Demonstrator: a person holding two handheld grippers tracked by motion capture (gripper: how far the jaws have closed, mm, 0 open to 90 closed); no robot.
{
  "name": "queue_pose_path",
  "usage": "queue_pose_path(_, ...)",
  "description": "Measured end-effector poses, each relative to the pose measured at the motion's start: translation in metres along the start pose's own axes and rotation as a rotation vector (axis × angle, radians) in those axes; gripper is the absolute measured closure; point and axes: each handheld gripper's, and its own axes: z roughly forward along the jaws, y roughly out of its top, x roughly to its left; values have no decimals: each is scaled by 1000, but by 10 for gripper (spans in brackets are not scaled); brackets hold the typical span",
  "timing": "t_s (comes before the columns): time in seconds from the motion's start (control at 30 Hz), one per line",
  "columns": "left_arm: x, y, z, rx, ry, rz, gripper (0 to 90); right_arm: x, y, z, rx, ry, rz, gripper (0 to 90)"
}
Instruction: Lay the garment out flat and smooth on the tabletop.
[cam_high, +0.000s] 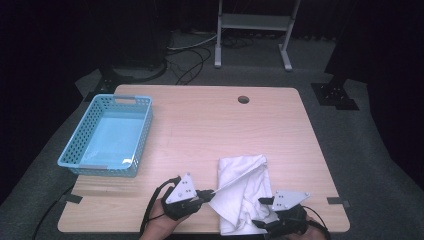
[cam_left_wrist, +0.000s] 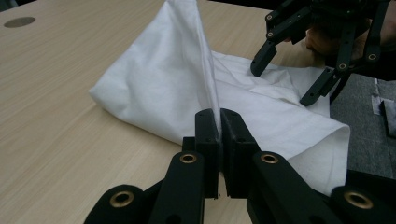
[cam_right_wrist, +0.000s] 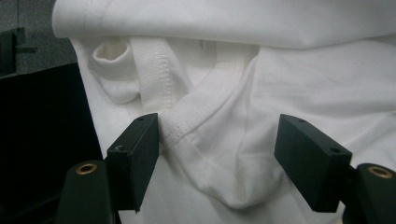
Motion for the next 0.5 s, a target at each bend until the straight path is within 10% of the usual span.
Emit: queue_pose_path(0.5, 4, -18, -43, -14, 91, -38, 861, -2, 0, -1, 2, 15, 9, 266)
